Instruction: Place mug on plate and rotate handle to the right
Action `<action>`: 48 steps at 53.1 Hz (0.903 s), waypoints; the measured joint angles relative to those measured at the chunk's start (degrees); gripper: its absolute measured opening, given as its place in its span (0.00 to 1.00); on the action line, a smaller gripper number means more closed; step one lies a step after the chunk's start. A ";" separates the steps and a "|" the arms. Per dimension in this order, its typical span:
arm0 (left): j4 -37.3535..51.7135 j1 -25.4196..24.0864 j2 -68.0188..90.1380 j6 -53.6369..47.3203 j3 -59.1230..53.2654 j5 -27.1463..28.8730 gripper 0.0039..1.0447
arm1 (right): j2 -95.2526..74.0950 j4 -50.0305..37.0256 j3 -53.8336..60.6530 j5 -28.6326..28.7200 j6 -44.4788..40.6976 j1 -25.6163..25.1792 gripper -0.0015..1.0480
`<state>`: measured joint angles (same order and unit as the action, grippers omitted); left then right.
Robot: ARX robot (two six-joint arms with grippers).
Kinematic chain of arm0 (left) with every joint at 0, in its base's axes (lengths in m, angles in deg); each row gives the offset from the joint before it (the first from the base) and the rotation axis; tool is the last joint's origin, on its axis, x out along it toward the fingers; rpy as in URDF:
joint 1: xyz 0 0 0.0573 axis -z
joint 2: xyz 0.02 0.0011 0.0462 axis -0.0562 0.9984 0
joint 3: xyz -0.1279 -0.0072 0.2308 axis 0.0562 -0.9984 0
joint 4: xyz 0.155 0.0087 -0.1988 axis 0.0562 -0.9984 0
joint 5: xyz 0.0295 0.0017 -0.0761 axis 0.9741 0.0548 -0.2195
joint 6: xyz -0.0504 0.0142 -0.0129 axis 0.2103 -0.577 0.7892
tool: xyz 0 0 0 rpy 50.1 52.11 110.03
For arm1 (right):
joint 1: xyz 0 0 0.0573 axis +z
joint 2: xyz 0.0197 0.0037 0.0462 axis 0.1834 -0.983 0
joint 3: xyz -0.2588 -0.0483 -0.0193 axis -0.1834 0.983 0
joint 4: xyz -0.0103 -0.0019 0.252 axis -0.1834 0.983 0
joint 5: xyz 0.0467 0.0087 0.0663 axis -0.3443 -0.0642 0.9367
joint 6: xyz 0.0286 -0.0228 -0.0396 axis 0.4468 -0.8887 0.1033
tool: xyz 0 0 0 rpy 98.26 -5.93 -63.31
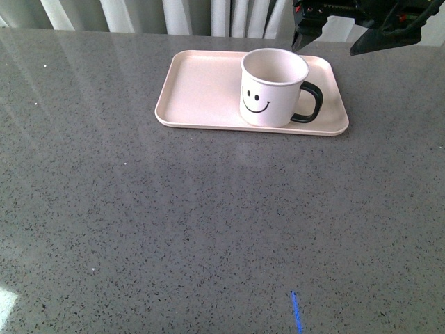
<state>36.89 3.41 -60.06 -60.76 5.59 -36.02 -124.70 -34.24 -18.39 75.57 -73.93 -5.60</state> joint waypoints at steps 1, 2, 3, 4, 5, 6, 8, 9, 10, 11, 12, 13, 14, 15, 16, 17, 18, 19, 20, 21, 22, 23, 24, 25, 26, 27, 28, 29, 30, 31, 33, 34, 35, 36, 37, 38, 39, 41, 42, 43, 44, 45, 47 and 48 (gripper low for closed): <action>-0.02 0.00 0.00 0.00 -0.02 0.00 0.91 | -0.44 0.20 -0.33 -0.11 0.13 0.04 0.91; 0.00 0.00 0.00 0.00 0.00 0.00 0.91 | -0.81 0.37 -0.68 -0.17 0.17 0.09 0.91; 0.00 0.00 0.00 0.00 0.00 0.00 0.91 | -0.96 0.44 -0.81 -0.17 0.26 0.11 0.91; 0.00 0.00 0.00 -0.02 0.00 0.00 0.91 | -1.18 0.50 -0.96 -0.17 0.33 0.13 0.91; 0.00 0.00 0.00 0.00 0.00 0.00 0.91 | -1.60 0.63 -1.29 -0.20 0.37 0.13 0.91; -0.02 0.00 0.00 0.00 0.00 0.00 0.91 | -1.90 0.72 -1.57 -0.17 0.44 0.15 0.91; 0.00 0.00 0.00 0.00 0.00 0.00 0.91 | -2.29 0.85 -1.88 -0.26 0.50 0.15 0.91; 0.00 0.00 0.00 0.00 0.00 0.00 0.91 | -2.62 0.96 -2.19 -0.39 0.52 0.17 0.91; 0.00 0.00 0.00 0.00 0.00 0.00 0.91 | -2.75 1.01 -2.29 -0.39 0.57 0.17 0.91; 0.00 0.00 0.00 0.00 0.00 0.00 0.91 | -3.10 1.09 -2.54 -0.37 0.61 0.22 0.91; 0.00 0.00 0.00 0.00 0.00 0.00 0.91 | -3.26 1.18 -2.67 -0.37 0.61 0.24 0.91; 0.00 0.00 0.00 0.00 -0.02 0.00 0.91 | -3.52 1.38 -2.93 -0.33 0.74 0.26 0.91; 0.00 0.00 0.00 -0.02 0.00 0.00 0.91 | -3.89 1.57 -3.26 -0.35 0.79 0.33 0.91; 0.00 0.00 0.00 -0.02 0.00 0.00 0.91 | -4.04 1.64 -3.39 -0.35 0.85 0.37 0.91; 0.00 0.00 0.00 0.00 0.00 0.00 0.91 | -4.15 1.70 -3.48 -0.39 0.92 0.39 0.91; 0.00 0.00 0.00 0.00 0.00 0.00 0.91 | -4.37 1.79 -3.65 -0.39 0.96 0.46 0.91; 0.00 0.00 0.00 0.00 0.00 0.00 0.91 | -4.46 1.84 -3.72 -0.42 1.03 0.50 0.91; 0.00 0.00 0.00 0.00 0.00 0.00 0.91 | -4.68 1.99 -3.89 -0.44 1.18 0.57 0.91; 0.00 0.00 0.00 0.00 0.00 0.00 0.91 | -4.79 2.03 -3.98 -0.46 1.25 0.61 0.91; 0.00 0.00 0.00 0.00 0.00 0.00 0.91 | -4.92 2.10 -4.09 -0.46 1.38 0.68 0.91; 0.00 0.00 0.00 0.00 0.00 0.00 0.91 | -5.03 2.12 -4.13 -0.46 1.42 0.72 0.91; 0.00 0.00 0.00 0.00 0.00 0.00 0.91 | -5.25 2.21 -4.24 -0.61 1.49 0.83 0.91; 0.00 0.00 0.00 0.00 0.00 0.00 0.91 | -5.42 2.32 -4.35 -0.68 1.66 0.94 0.91; 0.00 0.00 0.00 0.00 0.00 0.00 0.91 | -5.57 2.43 -4.48 -0.68 1.75 1.05 0.91; 0.00 0.00 0.00 0.00 0.00 0.00 0.91 | -5.88 2.56 -4.66 -0.63 1.90 1.16 0.91; 0.00 0.00 0.00 0.00 0.00 0.00 0.91 | -6.05 2.58 -4.79 -0.68 1.99 1.27 0.91; 0.00 0.00 0.00 -0.02 0.00 0.00 0.91 | -6.27 2.69 -4.98 -0.68 2.03 1.36 0.91; 0.00 0.00 0.00 0.00 0.00 0.00 0.91 | -6.43 2.89 -5.22 -0.79 2.12 1.42 0.91; 0.00 0.00 0.00 0.00 0.00 0.00 0.91 | -6.71 3.02 -5.44 -0.76 2.21 1.46 0.91; 0.00 0.00 0.00 0.00 0.00 0.00 0.91 | -6.95 3.19 -5.73 -0.79 2.27 1.53 0.91; 0.00 0.00 0.00 0.00 -0.02 0.00 0.91 | -7.41 3.43 -6.25 -0.85 2.34 1.62 0.91; 0.00 0.00 0.00 0.00 0.00 0.00 0.91 | -7.50 3.52 -6.40 -0.85 2.40 1.64 0.91; -0.02 0.00 0.00 0.00 0.00 0.00 0.91 | -7.63 3.63 -6.56 -0.85 2.47 1.66 0.91; 0.00 0.00 0.00 0.00 0.00 0.00 0.91 | -7.93 3.85 -6.95 -0.85 2.58 1.68 0.91; 0.00 0.00 0.00 0.00 0.00 0.00 0.91 | -8.15 4.07 -7.30 -0.85 2.75 1.70 0.91; 0.00 0.00 0.00 0.00 0.00 0.00 0.91 | -8.31 4.22 -7.61 -0.87 2.91 1.75 0.91; 0.00 0.00 0.00 0.00 0.00 0.00 0.91 | -8.55 4.39 -7.98 -1.03 2.99 1.77 0.91; 0.00 0.00 0.00 -0.02 0.00 0.00 0.91 | -8.92 4.79 -8.63 -1.07 3.17 1.84 0.91; 0.00 0.00 0.00 0.00 0.00 0.00 0.91 | -9.11 5.07 -9.09 -1.14 3.30 1.88 0.91; 0.00 0.00 0.00 0.00 0.00 0.00 0.91 | -9.22 5.25 -9.40 -1.27 3.32 1.90 0.91; 0.00 0.00 0.00 0.00 0.00 0.00 0.91 | -9.33 5.46 -9.70 -1.29 3.41 1.92 0.91; 0.00 0.00 0.00 -0.02 0.00 0.00 0.91 | -9.46 5.64 -9.99 -1.29 3.52 1.92 0.91; 0.00 0.00 0.00 0.00 0.00 0.00 0.91 | -9.66 5.95 -10.54 -1.29 3.56 1.97 0.91; 0.00 0.00 0.00 0.00 0.00 0.00 0.91 | -9.68 6.08 -10.75 -1.29 3.61 1.99 0.91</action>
<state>36.89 3.41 -60.06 -60.76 5.59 -36.02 -134.39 -28.17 -29.14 74.28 -70.33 -3.61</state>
